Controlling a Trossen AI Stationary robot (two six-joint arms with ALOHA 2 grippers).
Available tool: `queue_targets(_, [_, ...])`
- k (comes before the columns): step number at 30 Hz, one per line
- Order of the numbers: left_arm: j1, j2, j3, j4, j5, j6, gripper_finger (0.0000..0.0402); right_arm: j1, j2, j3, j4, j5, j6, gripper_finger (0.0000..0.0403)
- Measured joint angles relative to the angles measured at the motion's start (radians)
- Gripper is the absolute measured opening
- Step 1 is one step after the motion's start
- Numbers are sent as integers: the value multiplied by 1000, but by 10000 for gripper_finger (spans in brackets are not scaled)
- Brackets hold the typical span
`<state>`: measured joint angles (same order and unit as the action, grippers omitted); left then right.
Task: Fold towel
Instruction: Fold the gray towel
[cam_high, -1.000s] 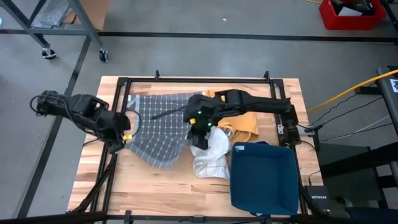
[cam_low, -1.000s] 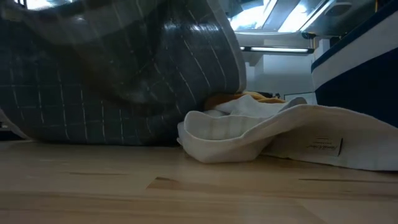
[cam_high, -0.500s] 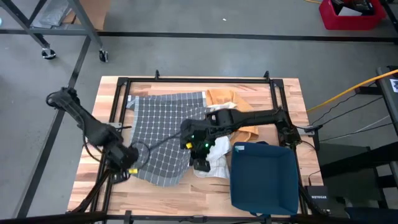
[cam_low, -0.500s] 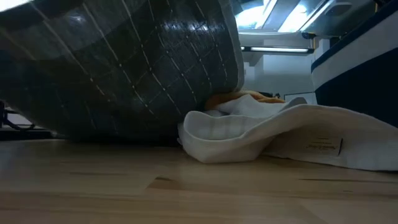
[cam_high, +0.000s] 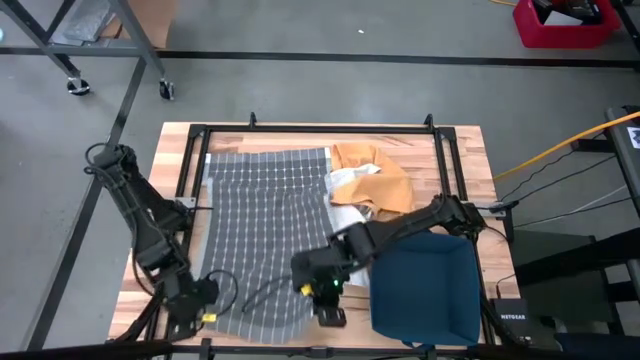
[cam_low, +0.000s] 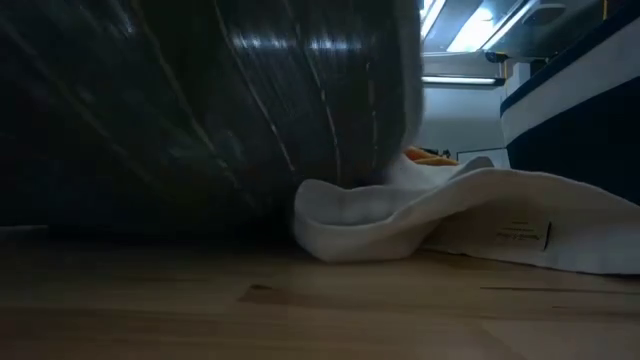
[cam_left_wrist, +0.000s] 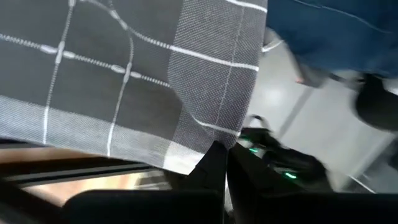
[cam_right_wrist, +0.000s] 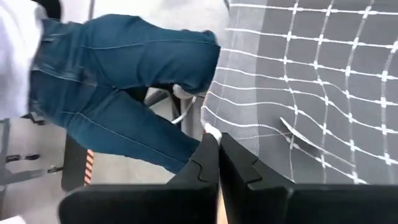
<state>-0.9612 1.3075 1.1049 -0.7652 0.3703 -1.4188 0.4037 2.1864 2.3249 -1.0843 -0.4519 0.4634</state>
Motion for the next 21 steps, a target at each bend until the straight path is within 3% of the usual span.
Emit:
queue_targets(5, [-81, 0, 0, 159, -24, -105, 0, 63, 0, 0, 105, 35, 12, 1])
queue_targets(12, [-149, 0, 1, 234, -56, -228, 0, 124, 0, 0, 191, 132, 82, 1])
queue_targets(17, [-164, 0, 1, 220, -89, -184, 0, 136, 0, 0, 227, 236, 86, 1])
queue_targets(21, [-166, -3, 2, 123, -279, -37, 0, 126, -2, 0, 219, 345, 71, 1])
